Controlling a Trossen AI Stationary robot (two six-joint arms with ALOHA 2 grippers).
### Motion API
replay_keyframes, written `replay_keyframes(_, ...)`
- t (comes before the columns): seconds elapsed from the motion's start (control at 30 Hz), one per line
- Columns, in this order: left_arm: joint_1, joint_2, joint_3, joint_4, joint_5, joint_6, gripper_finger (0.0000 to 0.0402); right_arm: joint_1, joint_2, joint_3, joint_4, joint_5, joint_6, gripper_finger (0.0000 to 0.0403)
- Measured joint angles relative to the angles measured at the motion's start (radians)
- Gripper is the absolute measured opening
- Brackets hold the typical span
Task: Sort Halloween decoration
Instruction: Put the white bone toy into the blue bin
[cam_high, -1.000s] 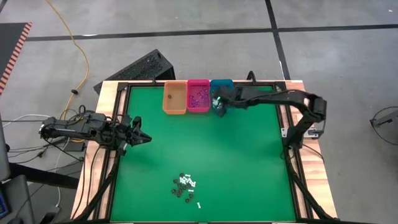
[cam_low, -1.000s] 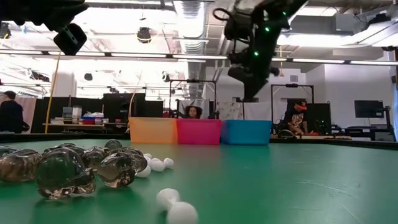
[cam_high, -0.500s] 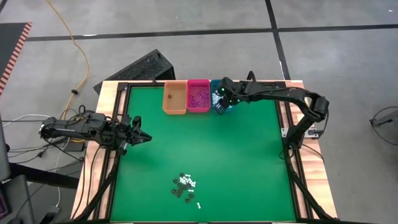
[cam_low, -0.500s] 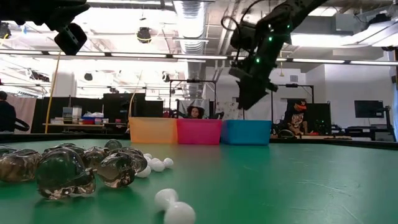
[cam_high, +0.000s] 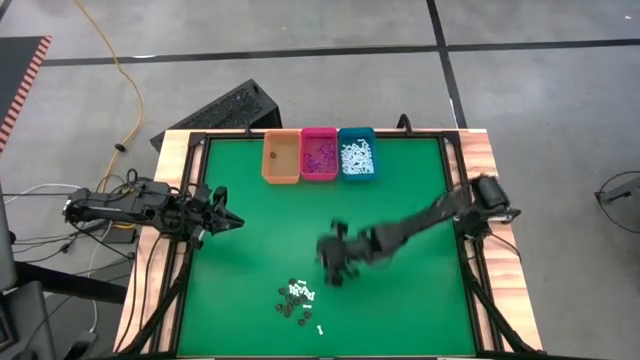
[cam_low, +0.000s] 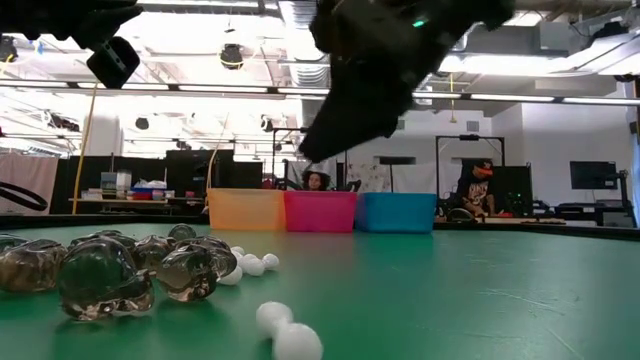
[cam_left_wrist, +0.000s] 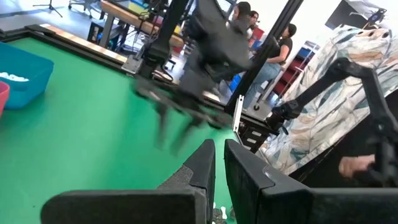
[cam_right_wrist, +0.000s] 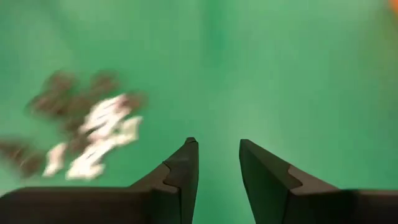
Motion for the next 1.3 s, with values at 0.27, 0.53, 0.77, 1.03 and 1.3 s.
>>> replay_keyframes(0.27,0.000,0.000,0.000,-0.006,-0.001,0.000,0.0025,0.191,0.145,0.000,0.183,0.036,-0.107,0.0144)
replay_keyframes(0.53,0.000,0.000,0.000,-0.018,-0.029,0.009,0.0025,0.195,0.178,0.002,0.267,-0.059,-0.281,0.0144)
replay_keyframes(0.77,0.000,0.000,0.000,-0.035,-0.038,0.009,0.0025,0.178,0.249,0.058,0.294,-0.118,-0.364,0.0144)
replay_keyframes(1.03,0.000,0.000,0.000,-0.051,-0.038,0.003,0.0025,0.171,0.297,0.101,0.226,-0.144,-0.382,0.0144)
replay_keyframes(1.3,0.000,0.000,0.000,-0.066,-0.038,0.001,0.0025,0.172,0.300,0.101,0.154,-0.151,-0.380,0.0144)
